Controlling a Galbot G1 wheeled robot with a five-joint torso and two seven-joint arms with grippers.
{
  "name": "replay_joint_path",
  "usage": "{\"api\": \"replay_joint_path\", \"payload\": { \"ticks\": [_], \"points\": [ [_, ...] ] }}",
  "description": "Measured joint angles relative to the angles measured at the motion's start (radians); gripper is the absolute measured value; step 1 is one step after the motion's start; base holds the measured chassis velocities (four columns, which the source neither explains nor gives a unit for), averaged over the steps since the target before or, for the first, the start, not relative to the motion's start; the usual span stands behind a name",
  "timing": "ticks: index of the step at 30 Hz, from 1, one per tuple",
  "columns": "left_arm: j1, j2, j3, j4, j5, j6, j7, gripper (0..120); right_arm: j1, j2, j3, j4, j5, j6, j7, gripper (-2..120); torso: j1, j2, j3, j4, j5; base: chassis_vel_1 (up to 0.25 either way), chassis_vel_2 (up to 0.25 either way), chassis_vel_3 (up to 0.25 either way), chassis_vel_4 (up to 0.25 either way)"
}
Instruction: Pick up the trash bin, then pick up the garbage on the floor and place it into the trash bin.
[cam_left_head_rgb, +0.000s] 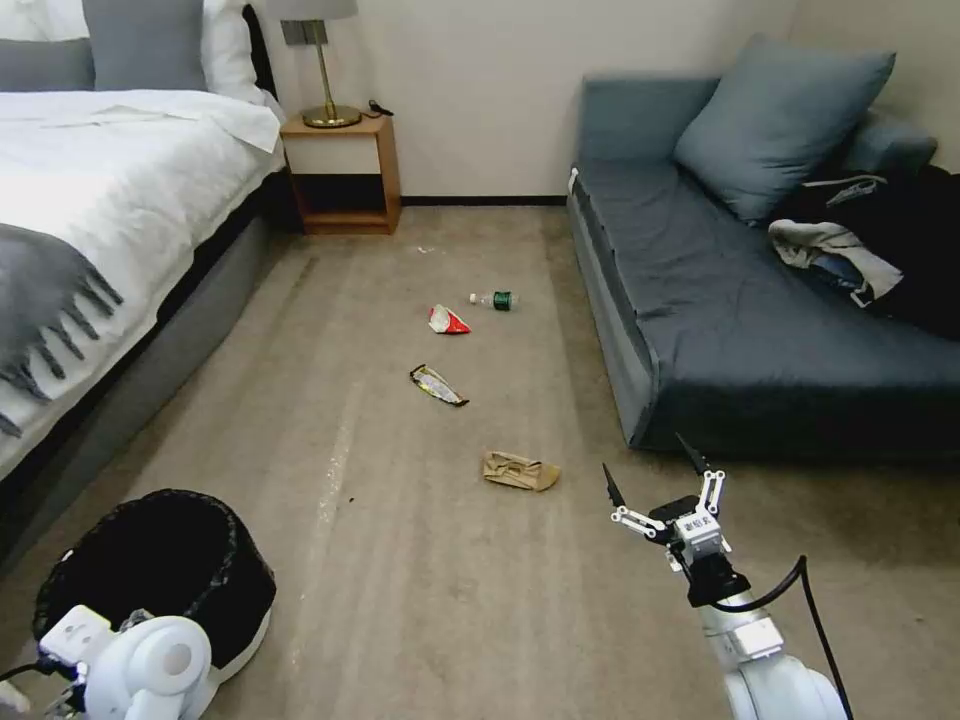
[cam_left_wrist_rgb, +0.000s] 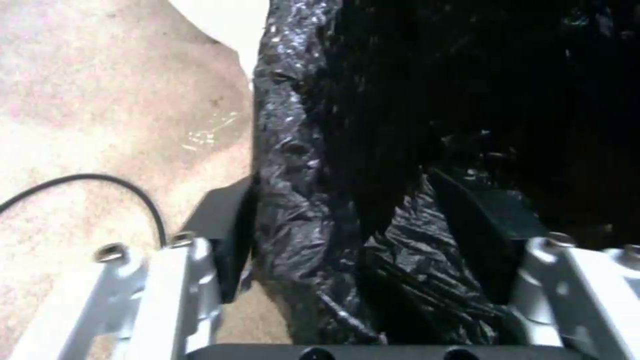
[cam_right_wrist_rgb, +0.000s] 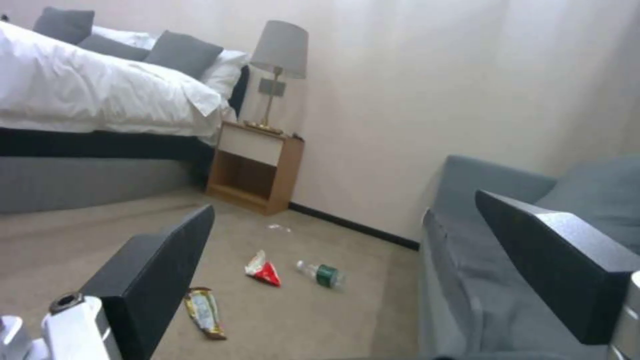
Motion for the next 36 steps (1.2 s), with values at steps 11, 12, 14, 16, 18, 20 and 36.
{"api": "replay_joint_path", "payload": {
  "ticks": [11, 12, 14, 16, 18, 20, 36],
  "points": [
    [-0.006, 0.0, 0.005, 0.007, 0.005, -0.006, 0.004, 23, 0.0, 0.005, 0.001, -0.001, -0.018, 0.001, -0.003, 100, 0.0, 0.0, 0.0, 0.0003, 0.0004, 0.0, 0.0, 0.0, 0.0],
    [-0.007, 0.0, 0.005, 0.006, 0.005, -0.006, 0.005, 20, 0.001, 0.006, 0.0, -0.001, -0.02, 0.001, -0.003, 100, 0.0, 0.0, 0.0, 0.0003, 0.0002, 0.0, 0.0, 0.0, 0.0],
    [-0.009, 0.0, 0.005, 0.003, 0.004, -0.006, 0.007, 14, 0.001, 0.007, -0.001, -0.002, -0.022, 0.002, -0.002, 100, 0.0, 0.0, 0.0, 0.0002, -0.0001, 0.0, 0.0, 0.0, 0.0],
    [-0.012, 0.0, 0.006, 0.0, 0.004, -0.011, 0.017, 7, 0.004, 0.007, -0.003, -0.005, -0.024, 0.002, -0.001, 100, 0.0, 0.0, 0.0, -0.0002, -0.0002, 0.0, 0.0, 0.0, 0.0],
    [-0.013, 0.0, 0.006, 0.0, 0.004, -0.015, 0.021, 6, 0.007, 0.007, -0.004, -0.009, -0.026, 0.002, 0.001, 100, 0.0, 0.0, 0.0, -0.0002, -0.0002, 0.0, 0.0, 0.0, 0.0],
    [-0.014, -0.001, 0.006, -0.001, 0.008, -0.021, 0.031, 6, 0.013, 0.005, -0.014, -0.015, -0.027, 0.001, 0.013, 100, 0.0, 0.0, 0.0, -0.0001, -0.0002, 0.0, 0.0, 0.0, 0.0],
    [-0.054, 0.172, 0.052, 0.12, 0.646, -0.14, 0.768, 3, 0.077, -0.061, -0.144, -0.016, 0.159, -0.279, 0.168, 100, 0.0, 0.0, 0.0, -0.0001, -0.0004, 0.0, 0.0, 0.0, 0.0]
  ]
}}
